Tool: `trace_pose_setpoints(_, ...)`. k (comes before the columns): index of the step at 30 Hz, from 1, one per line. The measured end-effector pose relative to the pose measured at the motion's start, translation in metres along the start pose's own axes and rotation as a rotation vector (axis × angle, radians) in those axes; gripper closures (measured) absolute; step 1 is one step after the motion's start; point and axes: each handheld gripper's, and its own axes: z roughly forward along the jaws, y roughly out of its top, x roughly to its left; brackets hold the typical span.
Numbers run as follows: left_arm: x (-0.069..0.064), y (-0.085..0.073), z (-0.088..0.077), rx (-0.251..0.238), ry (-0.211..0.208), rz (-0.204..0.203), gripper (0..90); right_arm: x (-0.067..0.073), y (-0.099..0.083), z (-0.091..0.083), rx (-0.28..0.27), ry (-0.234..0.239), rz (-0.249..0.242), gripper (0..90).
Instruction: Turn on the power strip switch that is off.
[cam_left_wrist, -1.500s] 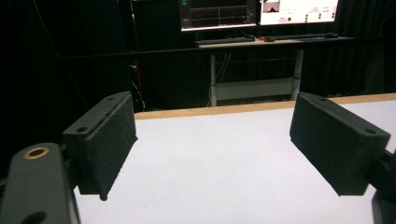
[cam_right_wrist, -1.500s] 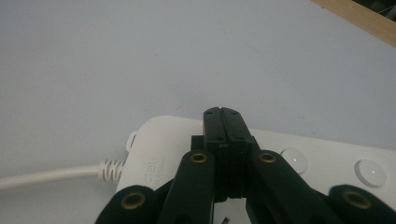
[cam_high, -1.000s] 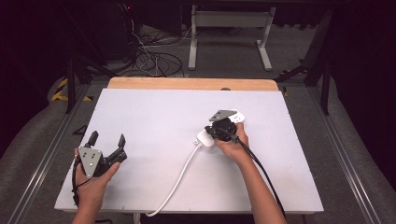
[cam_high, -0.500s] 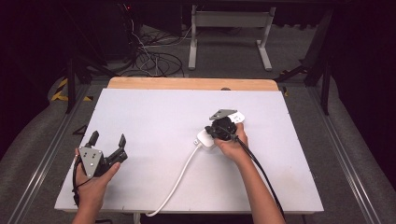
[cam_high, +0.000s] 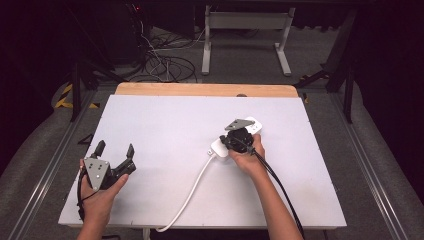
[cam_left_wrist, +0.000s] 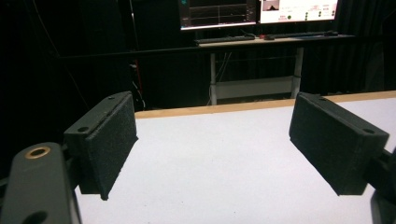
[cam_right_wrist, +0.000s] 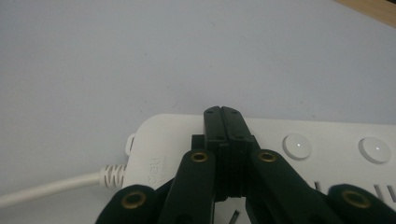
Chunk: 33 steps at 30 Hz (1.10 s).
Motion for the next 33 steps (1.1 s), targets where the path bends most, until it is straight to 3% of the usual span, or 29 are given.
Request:
trace_pose_setpoints(9, 0.000, 0.000, 0.000, 0.000, 0.002, 0.000, 15.8, 0.001, 0.000, 0.000, -0.001, -0.008, -0.010, 90.0)
trace_pose_setpoints(13, 0.000, -0.001, 0.001, 0.003, 0.003, 0.009, 15.8, 0.001, -0.004, 0.000, -0.030, -0.007, 0.004, 90.0)
trace_pose_setpoints(20, 0.000, -0.001, 0.001, 0.003, 0.005, 0.009, 15.8, 0.000, -0.004, -0.003, -0.033, 0.006, 0.018, 90.0)
trace_pose_setpoints(26, 0.000, -0.002, 0.003, 0.011, 0.003, 0.013, 15.9, -0.002, -0.010, -0.003, -0.155, 0.036, 0.037, 90.0)
trace_pose_setpoints(33, 0.000, -0.002, 0.001, 0.006, 0.004, 0.006, 16.0, -0.004, -0.010, -0.015, -0.189, 0.020, -0.005, 90.0)
